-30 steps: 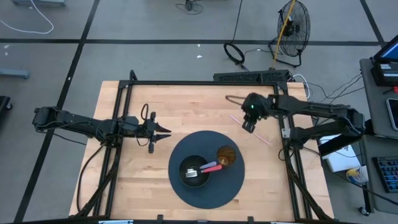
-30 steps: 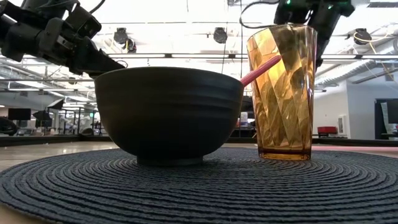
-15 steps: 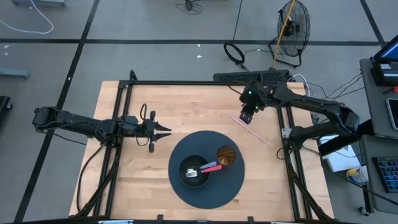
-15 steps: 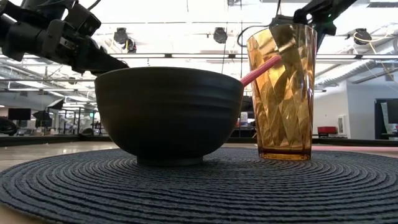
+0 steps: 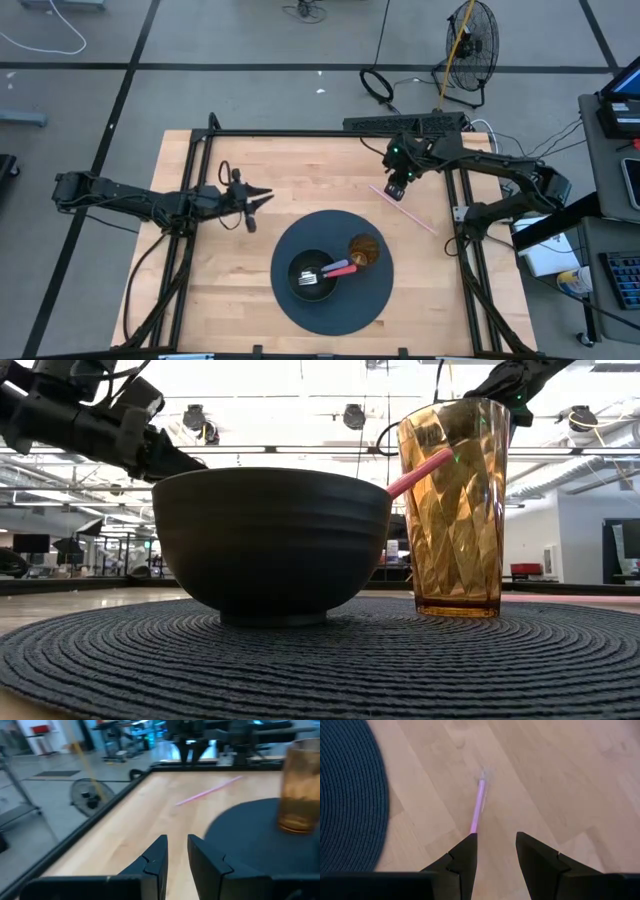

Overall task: Pick & Place Utensil
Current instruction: Put the pink straw into the brown cup

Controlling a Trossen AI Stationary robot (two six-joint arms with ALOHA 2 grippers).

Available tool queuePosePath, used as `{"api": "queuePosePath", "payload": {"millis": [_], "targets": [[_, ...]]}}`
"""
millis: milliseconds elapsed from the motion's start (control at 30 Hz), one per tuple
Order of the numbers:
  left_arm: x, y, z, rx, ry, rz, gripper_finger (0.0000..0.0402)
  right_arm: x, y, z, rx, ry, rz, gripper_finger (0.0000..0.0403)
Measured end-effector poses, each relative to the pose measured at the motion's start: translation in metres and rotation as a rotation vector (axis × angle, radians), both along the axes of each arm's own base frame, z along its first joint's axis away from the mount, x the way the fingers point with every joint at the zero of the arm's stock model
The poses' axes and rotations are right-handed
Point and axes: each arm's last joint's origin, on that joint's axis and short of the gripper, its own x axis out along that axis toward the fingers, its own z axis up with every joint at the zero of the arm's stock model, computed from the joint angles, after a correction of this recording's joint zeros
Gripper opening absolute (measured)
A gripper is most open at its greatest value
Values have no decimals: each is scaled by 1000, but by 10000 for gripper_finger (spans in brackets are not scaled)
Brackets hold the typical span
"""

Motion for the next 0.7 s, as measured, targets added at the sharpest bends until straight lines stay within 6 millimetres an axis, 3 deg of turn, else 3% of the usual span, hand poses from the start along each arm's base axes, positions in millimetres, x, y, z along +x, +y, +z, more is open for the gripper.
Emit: {"api": "queuePosePath", "payload": {"millis": [233, 700], "targets": [[-1, 3, 0, 15, -4, 96, 76, 0, 0, 0, -1, 0, -1, 130], [1, 0, 3, 1, -36, 8, 76, 0, 0, 2, 12, 1, -17, 130]]}}
